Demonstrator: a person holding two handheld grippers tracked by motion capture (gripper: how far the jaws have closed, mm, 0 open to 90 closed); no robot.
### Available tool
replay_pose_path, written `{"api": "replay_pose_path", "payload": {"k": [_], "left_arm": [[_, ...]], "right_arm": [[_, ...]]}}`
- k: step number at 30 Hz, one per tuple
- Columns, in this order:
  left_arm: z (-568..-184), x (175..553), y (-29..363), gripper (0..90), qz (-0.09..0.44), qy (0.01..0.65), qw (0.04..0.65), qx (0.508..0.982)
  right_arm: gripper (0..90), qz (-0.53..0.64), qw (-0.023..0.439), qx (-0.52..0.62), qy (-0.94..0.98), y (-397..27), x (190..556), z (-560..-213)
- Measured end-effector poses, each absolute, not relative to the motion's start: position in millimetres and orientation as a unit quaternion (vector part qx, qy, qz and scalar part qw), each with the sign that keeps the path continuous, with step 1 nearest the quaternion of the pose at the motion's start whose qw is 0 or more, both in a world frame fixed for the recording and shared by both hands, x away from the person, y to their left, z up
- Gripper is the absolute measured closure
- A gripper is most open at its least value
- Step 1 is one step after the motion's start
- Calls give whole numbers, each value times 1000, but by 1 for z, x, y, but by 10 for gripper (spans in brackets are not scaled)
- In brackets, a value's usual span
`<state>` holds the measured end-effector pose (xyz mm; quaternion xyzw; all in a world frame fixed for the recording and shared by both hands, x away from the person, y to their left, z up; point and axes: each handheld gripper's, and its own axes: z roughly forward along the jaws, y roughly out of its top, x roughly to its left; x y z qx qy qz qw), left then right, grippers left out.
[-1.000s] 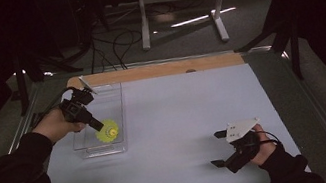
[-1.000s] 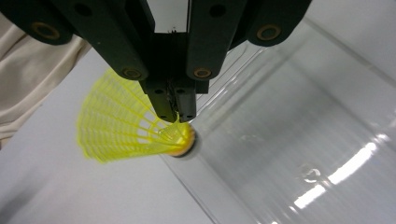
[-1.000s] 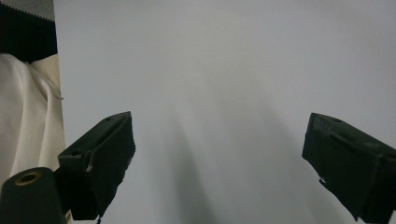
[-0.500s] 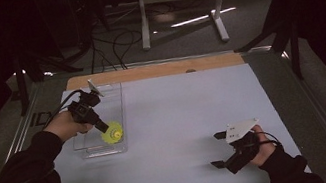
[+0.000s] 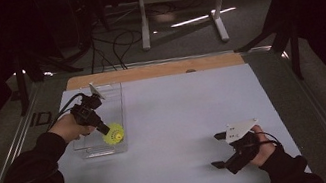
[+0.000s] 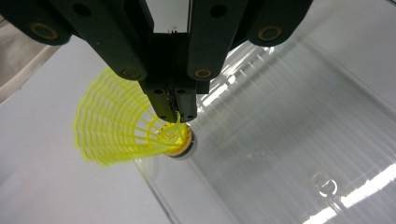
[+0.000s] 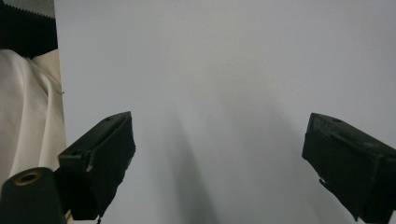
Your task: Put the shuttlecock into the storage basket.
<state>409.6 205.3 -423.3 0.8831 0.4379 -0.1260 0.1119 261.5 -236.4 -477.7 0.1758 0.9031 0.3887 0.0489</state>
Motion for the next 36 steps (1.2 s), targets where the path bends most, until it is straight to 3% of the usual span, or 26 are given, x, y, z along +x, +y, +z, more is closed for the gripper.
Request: {"api": "replay_pose_path", "payload": {"k": [6, 8, 11, 18, 20, 23, 36], "left_arm": [[-430, 411, 205, 886, -126, 442, 102, 882], [-433, 411, 205, 777, -127, 445, 103, 880], [-429, 412, 205, 535, -99, 457, 111, 877], [-416, 411, 206, 125, -84, 465, 141, 870], [-413, 410, 206, 111, -83, 462, 146, 871], [-412, 408, 206, 9, -90, 452, 155, 874], [-406, 391, 205, 2, -38, 405, 194, 893]], "right_arm": [[92, 388, 46, 178, 903, -236, 261, -478], [92, 388, 46, 178, 903, -236, 261, -478], [92, 388, 46, 178, 903, -236, 261, -478], [92, 389, 47, 179, 903, -238, 261, -478], [92, 387, 47, 179, 903, -238, 261, -478], [92, 386, 47, 179, 904, -238, 261, -477], [92, 394, 43, 194, 897, -243, 260, -480]]}}
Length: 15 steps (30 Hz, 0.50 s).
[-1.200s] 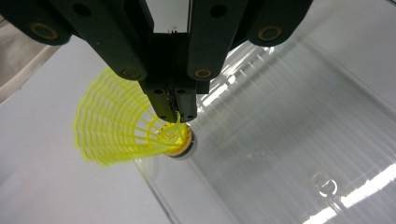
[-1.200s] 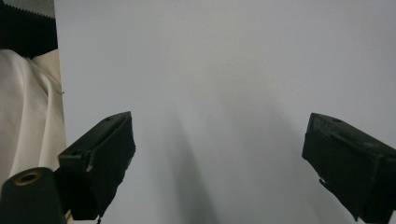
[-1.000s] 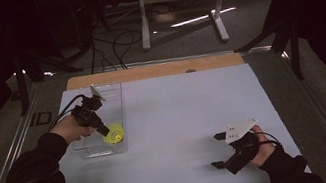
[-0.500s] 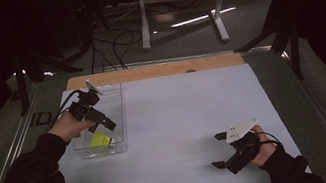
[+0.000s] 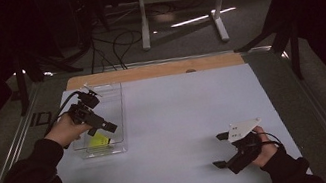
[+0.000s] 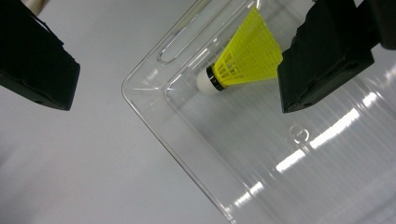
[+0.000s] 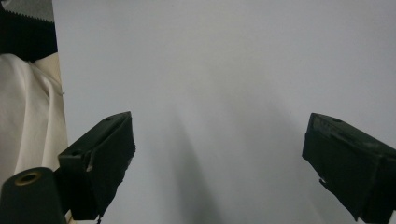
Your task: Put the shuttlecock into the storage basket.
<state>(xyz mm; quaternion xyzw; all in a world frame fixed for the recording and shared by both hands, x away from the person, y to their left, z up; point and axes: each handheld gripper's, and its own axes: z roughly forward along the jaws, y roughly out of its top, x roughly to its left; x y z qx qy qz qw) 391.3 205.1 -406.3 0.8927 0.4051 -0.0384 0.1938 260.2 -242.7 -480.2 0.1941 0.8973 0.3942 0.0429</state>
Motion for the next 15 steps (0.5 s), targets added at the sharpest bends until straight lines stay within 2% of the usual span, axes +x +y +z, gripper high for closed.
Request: {"api": "replay_pose_path", "payload": {"k": [6, 9, 15], "left_arm": [[-409, 378, 202, 2, 1, 370, 227, 901], [-410, 370, 200, 2, 37, 329, 272, 904], [-409, 357, 190, 2, 50, 285, 313, 905]], "right_arm": [[92, 395, 35, 205, 895, -245, 259, -486], [92, 394, 33, 210, 894, -247, 257, -488], [92, 401, 31, 221, 889, -249, 255, -491]]}}
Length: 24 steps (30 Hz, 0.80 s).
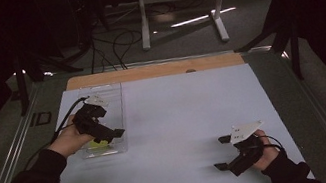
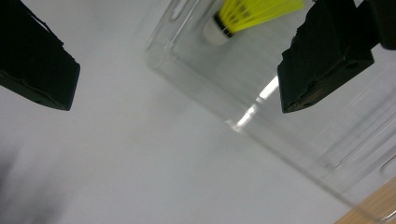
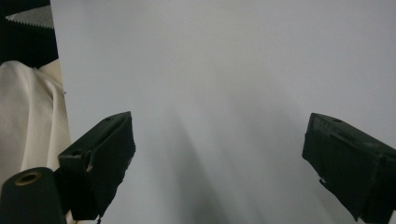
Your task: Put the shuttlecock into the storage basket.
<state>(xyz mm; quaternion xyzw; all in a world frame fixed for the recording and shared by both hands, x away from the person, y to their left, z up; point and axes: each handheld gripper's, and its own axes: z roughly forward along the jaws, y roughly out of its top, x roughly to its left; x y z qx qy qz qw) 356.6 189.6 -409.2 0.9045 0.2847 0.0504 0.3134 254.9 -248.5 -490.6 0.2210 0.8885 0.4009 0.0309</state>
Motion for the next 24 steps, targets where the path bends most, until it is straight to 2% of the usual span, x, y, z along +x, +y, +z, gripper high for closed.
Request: {"api": "replay_pose_path", "payload": {"k": [9, 24], "left_arm": [[-410, 336, 164, 2, 44, 228, 379, 896], [-431, 311, 133, 2, 32, 185, 419, 888]], "right_arm": [[92, 408, 34, 236, 881, -254, 255, -492], [92, 412, 40, 251, 875, -259, 256, -495]]}}
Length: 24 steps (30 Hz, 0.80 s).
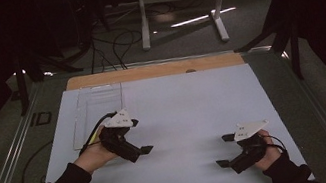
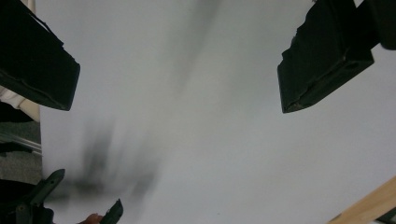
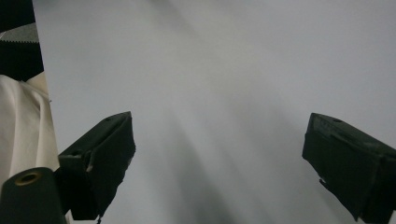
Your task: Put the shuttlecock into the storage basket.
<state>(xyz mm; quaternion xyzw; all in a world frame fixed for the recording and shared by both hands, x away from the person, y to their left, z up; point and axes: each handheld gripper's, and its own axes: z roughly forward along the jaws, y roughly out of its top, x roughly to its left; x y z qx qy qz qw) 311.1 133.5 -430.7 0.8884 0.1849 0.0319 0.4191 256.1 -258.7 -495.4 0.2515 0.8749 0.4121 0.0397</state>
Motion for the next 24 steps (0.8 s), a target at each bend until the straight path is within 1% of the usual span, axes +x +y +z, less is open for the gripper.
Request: {"api": "replay_pose_path", "payload": {"k": [11, 19, 24], "left_arm": [[-447, 297, 123, 2, 27, 173, 437, 882], [-464, 286, 125, 2, 45, 176, 424, 887], [-473, 279, 129, 2, 42, 173, 422, 889]], "right_arm": [[92, 415, 39, 256, 872, -261, 256, -500], [92, 411, 41, 259, 873, -263, 256, -501], [92, 409, 44, 264, 872, -264, 254, -500]]}}
